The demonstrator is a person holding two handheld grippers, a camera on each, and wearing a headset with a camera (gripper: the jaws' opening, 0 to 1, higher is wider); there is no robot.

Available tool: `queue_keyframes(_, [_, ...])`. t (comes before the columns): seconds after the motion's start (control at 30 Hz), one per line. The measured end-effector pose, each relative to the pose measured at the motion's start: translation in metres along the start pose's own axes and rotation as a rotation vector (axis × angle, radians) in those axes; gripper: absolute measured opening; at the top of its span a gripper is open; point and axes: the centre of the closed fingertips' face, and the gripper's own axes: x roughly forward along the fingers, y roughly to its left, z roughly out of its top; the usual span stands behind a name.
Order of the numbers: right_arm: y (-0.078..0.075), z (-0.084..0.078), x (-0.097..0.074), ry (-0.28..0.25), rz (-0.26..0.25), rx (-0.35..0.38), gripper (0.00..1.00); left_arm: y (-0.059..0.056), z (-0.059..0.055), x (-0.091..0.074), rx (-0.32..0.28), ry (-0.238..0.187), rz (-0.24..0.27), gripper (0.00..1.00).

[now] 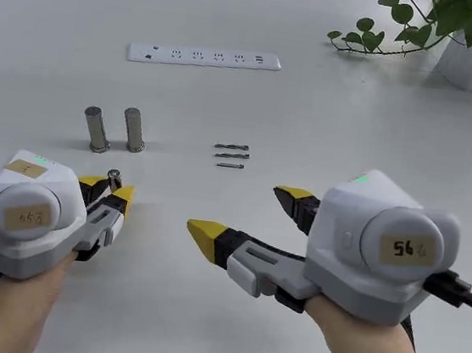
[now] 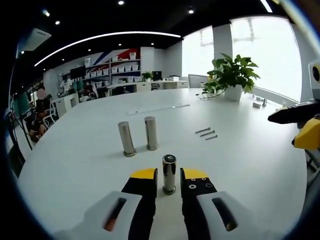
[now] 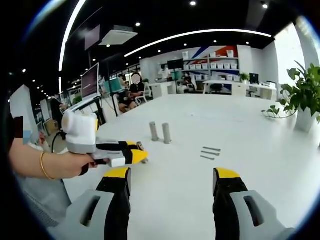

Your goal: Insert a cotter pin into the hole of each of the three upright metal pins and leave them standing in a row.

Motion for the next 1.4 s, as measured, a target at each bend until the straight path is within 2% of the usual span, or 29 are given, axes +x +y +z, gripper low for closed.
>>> queue_keyframes(0.27, [-0.009,0.005,0.005,0.021,0.033,-0.013,0.63,0.001,0.010,-0.011,-0.009,-0.011,-0.025,0.27])
queue_keyframes(0.4, [-0.014,0.009,0.010,0.041,0.045,-0.034,0.63,0.001,0.008,-0.016,-0.028,0.012,-0.045,0.39])
queue_keyframes(0.53, [-0.018,0.015,0.017,0.057,0.072,-0.045,0.62,0.000,0.008,-0.024,-0.008,0.019,-0.067,0.47])
queue_keyframes(0.67, [-0.026,0.020,0.024,0.083,0.077,-0.090,0.60,0.001,0.010,-0.036,0.010,0.027,-0.083,0.55])
queue_keyframes(0.73, [-0.030,0.022,0.028,0.097,0.084,-0.111,0.57,0.000,0.009,-0.041,-0.026,0.039,-0.100,0.59])
queue_keyframes(0.77, [-0.033,0.023,0.031,0.110,0.090,-0.125,0.56,0.001,0.009,-0.043,-0.025,0.042,-0.101,0.61])
queue_keyframes(0.93, [-0.039,0.022,0.042,0.169,0.130,-0.169,0.52,0.000,0.009,-0.053,0.003,0.051,-0.110,0.65])
queue_keyframes(1.13, [-0.045,0.018,0.053,0.234,0.166,-0.217,0.45,-0.003,0.017,-0.061,0.024,0.038,-0.111,0.67])
queue_keyframes(1.3, [-0.049,0.014,0.061,0.296,0.195,-0.262,0.41,-0.004,0.018,-0.064,0.029,0.031,-0.117,0.67])
queue_keyframes(1.33, [-0.056,0.014,0.069,0.319,0.198,-0.286,0.40,-0.004,0.017,-0.064,0.034,0.035,-0.117,0.67])
queue_keyframes(1.4, [-0.057,0.013,0.072,0.341,0.204,-0.308,0.38,-0.003,0.017,-0.066,0.036,0.037,-0.115,0.66])
